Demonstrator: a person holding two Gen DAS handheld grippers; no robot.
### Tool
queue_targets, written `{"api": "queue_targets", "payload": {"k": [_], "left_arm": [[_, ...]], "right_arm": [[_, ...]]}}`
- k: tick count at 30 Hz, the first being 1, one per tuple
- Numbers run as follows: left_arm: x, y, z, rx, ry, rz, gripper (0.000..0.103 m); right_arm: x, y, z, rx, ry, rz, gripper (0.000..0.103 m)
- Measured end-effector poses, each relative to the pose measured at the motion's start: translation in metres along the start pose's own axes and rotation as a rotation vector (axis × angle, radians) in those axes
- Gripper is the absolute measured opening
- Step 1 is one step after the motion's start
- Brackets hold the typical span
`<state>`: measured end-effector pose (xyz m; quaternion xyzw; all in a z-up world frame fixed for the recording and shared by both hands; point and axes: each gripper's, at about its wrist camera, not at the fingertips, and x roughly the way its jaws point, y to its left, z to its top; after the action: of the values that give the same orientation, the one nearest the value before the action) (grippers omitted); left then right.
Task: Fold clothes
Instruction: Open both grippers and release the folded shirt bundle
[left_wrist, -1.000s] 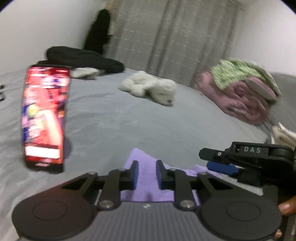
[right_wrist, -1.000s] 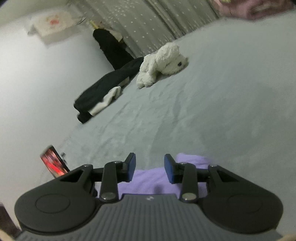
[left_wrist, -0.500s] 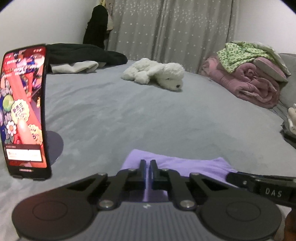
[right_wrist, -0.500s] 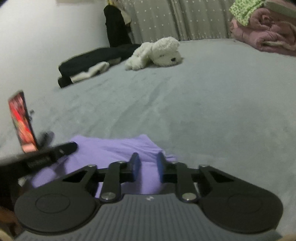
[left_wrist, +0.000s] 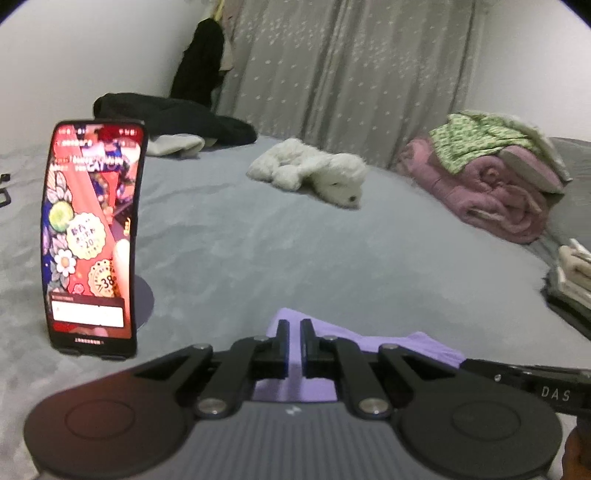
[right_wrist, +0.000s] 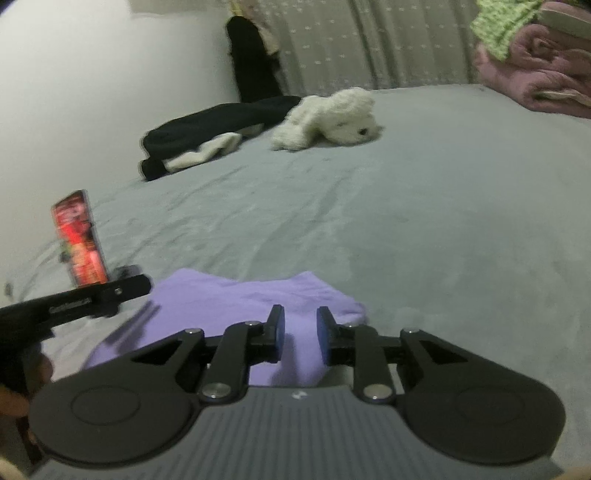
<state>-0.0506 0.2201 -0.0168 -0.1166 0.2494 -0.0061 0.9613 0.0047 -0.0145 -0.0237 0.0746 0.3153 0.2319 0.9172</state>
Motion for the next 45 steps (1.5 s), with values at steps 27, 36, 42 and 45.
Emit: {"api": "queue_targets", "payload": {"k": [27,36,42,45], "left_arm": [[-0.037,0.02,-0.028,0.175,0.205,-0.027,0.006],[-0.037,0.025,-0.015,0.099,0.271,0.041,0.013],[-0.038,0.027,0.001,0.07,0.223,0.01,0.045],[-0.029,0.031,0.005,0.034,0.221,-0.023,0.047]], "right_arm": [[-0.05,0.041,-0.069,-0.371,0.139,0.144,0.028],[-0.063,0.016,-0.069,-0.308,0.161,0.117,0.043],[-0.065,-0.003,-0.057,-0.159,0.158,0.131,0.055],[-0.059,-0.017,-0.052,-0.036,0.178,0.15,0.056]]}}
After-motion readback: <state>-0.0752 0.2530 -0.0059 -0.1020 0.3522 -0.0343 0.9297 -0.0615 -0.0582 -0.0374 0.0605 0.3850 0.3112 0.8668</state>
